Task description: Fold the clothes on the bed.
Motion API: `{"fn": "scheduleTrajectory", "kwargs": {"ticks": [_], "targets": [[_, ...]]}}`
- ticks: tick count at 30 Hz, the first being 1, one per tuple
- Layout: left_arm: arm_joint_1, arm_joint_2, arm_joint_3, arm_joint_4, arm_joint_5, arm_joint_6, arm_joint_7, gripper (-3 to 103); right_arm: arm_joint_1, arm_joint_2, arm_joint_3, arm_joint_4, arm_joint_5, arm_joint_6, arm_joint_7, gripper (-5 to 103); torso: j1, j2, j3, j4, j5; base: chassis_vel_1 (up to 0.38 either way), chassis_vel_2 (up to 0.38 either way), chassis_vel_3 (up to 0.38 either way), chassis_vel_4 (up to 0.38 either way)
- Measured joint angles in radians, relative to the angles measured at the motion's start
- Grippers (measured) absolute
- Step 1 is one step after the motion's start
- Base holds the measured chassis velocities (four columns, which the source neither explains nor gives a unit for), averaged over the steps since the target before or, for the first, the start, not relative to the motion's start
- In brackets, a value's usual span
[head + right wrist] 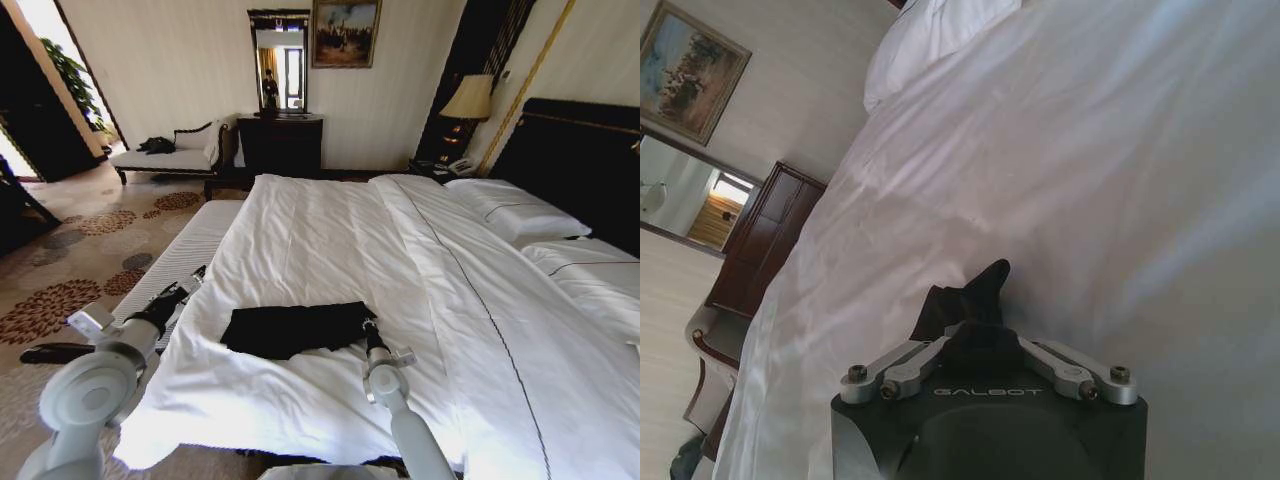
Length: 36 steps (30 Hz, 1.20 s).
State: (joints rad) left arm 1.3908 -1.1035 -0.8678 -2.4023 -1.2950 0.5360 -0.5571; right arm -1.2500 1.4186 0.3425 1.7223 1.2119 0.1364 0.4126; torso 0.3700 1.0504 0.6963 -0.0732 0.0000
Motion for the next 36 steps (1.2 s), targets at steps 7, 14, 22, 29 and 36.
{"fn": "scheduleTrajectory", "kwargs": {"ticks": [7, 14, 22, 29, 36], "targets": [[0.006, 0.004, -0.019, 0.000, -0.003, 0.002, -0.007, 100, 0.001, -0.015, 0.037, 0.046, 0.022, -0.003, 0.015, 3, 0.000, 0.000, 0.000, 0.0002, 0.0003, 0.000, 0.000, 0.000, 0.000], [0.002, 0.007, -0.027, 0.005, -0.006, 0.002, -0.010, 100, -0.023, -0.051, 0.125, 0.138, 0.078, -0.008, 0.040, 3, 0.000, 0.000, 0.000, 0.0000, 0.0001, 0.000, 0.000, 0.000, 0.000], [-0.011, 0.007, -0.020, 0.011, -0.006, 0.002, -0.012, 100, -0.046, -0.080, 0.186, 0.167, 0.095, -0.017, 0.047, 3, 0.000, 0.000, 0.000, -0.0002, 0.0002, 0.000, 0.000, 0.000, 0.000], [-0.025, 0.030, -0.041, 0.019, -0.026, 0.002, -0.016, 100, 0.019, -0.134, 0.118, 0.160, 0.014, -0.038, 0.048, 3, 0.000, 0.000, 0.000, 0.0000, -0.0001, 0.000, 0.000, 0.000, 0.000], [-0.077, 0.070, -0.029, 0.058, -0.035, -0.001, -0.023, 100, 0.058, -0.127, -0.043, 0.171, -0.178, -0.024, -0.017, 3, 0.000, 0.000, 0.000, -0.0005, -0.0002, 0.000, 0.000, 0.000, 0.000]]}}
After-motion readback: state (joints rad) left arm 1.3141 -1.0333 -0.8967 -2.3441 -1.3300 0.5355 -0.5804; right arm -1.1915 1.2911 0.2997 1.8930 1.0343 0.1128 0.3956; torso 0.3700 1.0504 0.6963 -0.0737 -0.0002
